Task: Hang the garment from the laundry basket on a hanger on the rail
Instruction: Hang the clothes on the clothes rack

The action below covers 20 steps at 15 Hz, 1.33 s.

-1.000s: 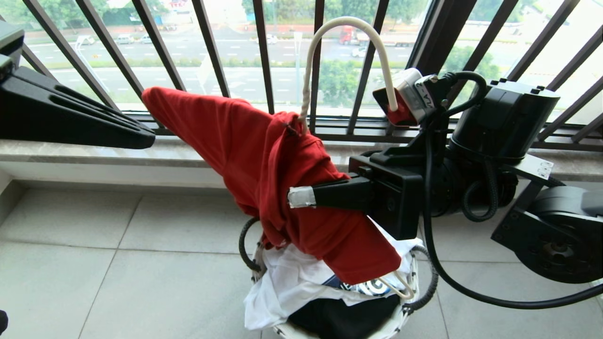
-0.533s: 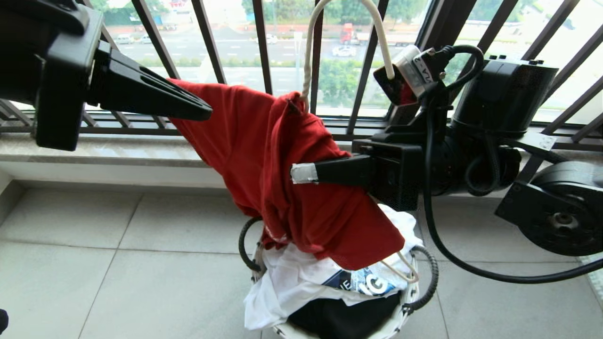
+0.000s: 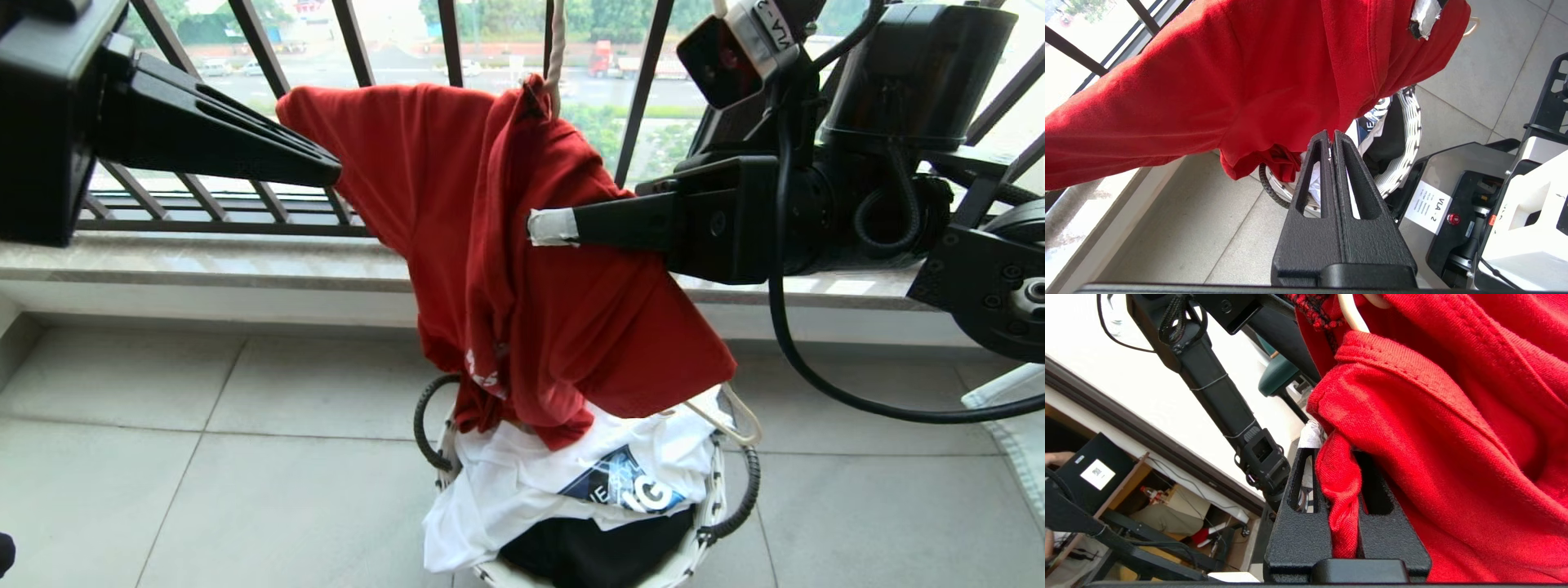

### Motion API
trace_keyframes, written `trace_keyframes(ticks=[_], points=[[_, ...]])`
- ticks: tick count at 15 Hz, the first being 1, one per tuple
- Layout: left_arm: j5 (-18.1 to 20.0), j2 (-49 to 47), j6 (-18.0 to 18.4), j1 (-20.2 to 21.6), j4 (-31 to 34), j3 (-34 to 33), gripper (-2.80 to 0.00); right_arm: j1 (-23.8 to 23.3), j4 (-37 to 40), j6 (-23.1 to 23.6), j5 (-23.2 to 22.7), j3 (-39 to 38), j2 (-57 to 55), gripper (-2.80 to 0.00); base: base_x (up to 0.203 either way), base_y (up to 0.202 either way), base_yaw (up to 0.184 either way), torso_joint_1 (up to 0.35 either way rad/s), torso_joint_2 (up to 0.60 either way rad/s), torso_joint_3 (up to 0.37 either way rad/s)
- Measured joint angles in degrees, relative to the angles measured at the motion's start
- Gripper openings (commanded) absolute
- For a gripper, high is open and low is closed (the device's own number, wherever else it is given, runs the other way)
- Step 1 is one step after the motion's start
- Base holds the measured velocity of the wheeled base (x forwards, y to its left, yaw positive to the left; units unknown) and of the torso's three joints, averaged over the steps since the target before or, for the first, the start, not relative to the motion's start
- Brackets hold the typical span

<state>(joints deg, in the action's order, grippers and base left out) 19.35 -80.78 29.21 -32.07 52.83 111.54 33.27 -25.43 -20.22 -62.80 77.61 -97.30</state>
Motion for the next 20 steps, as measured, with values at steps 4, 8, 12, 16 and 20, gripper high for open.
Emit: trace_keyframes(ticks=[4, 8, 12, 16, 20], points=[[0.2, -0.6, 0.9, 0.0, -0.7, 0.0, -2.80, -0.1, 0.0, 0.0, -1.1, 0.1, 0.4, -2.80, 0.000, 0.000, 0.000, 0.000, 0.00, 0.000], [0.1, -3.4, 5.3, 0.2, -6.4, 0.0, 0.00, 0.0, 0.0, 0.0, -1.2, -2.3, 0.4, -2.80, 0.000, 0.000, 0.000, 0.000, 0.00, 0.000], [0.1, -6.2, 9.2, 0.9, -9.7, 0.0, 0.00, 0.3, -0.1, 0.0, -1.2, -3.7, -0.1, -2.80, 0.000, 0.000, 0.000, 0.000, 0.00, 0.000], [3.7, -7.3, 9.4, 1.5, -10.4, -0.1, 0.00, 0.7, -0.1, 0.0, -1.2, -3.7, -1.0, -2.80, 0.000, 0.000, 0.000, 0.000, 0.00, 0.000], [7.1, -8.8, 9.5, 2.9, -12.6, -0.1, 0.00, 0.8, -0.2, 0.0, -1.2, -3.6, -1.3, -2.80, 0.000, 0.000, 0.000, 0.000, 0.00, 0.000]])
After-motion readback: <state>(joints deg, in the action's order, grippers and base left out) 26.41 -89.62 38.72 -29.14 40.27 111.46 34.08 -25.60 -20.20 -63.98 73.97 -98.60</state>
